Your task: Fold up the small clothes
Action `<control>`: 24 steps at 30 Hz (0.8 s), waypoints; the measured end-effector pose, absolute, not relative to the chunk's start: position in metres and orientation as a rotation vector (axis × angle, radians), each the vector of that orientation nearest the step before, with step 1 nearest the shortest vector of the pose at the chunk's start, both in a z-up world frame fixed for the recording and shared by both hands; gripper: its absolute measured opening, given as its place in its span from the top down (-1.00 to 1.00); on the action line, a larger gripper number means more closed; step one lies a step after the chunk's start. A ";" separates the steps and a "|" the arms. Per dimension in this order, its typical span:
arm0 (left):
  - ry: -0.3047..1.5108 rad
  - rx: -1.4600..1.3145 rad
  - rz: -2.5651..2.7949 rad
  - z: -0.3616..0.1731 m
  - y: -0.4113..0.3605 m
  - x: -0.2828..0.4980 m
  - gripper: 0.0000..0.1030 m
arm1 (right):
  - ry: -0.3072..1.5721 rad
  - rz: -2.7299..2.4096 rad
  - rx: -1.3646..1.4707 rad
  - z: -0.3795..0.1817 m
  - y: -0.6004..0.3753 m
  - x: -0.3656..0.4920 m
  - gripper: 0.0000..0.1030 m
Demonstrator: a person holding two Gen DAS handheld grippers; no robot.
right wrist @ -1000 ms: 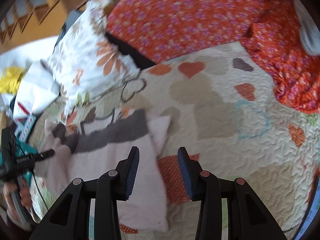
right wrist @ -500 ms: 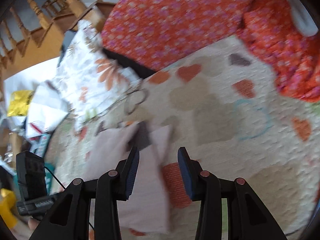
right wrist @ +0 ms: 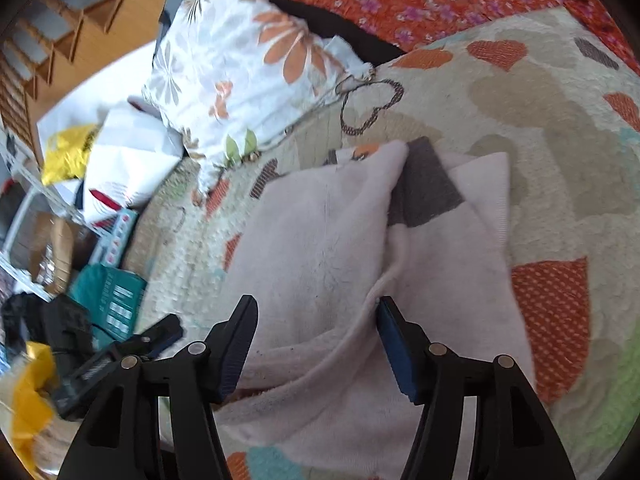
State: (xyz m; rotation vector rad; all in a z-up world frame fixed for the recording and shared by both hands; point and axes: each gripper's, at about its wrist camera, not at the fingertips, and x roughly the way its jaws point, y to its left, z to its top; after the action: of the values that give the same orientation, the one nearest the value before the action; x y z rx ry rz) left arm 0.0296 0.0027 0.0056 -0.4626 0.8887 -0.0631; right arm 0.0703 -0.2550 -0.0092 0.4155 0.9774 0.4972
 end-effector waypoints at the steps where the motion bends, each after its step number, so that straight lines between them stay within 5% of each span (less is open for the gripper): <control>1: 0.884 -0.448 -0.063 0.007 0.003 0.028 -0.19 | 0.995 0.502 0.390 -0.012 -0.252 0.072 0.58; 2: 0.881 -0.440 -0.066 0.008 0.002 0.028 -0.19 | 1.018 0.504 0.364 -0.013 -0.250 0.074 0.79; 18: 1.071 -0.159 -0.214 -0.038 -0.097 0.041 -0.21 | 0.963 0.297 0.237 0.008 -0.326 0.057 0.88; 24: 1.015 -0.333 -0.271 -0.016 -0.067 0.036 -0.21 | 0.923 0.408 0.397 0.010 -0.320 0.071 0.07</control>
State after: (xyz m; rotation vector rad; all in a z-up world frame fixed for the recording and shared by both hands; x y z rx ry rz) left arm 0.0359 -0.0673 -0.0158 -0.3327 1.0147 -0.2705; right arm 0.0714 -0.3197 0.0096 0.3972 0.9230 0.4083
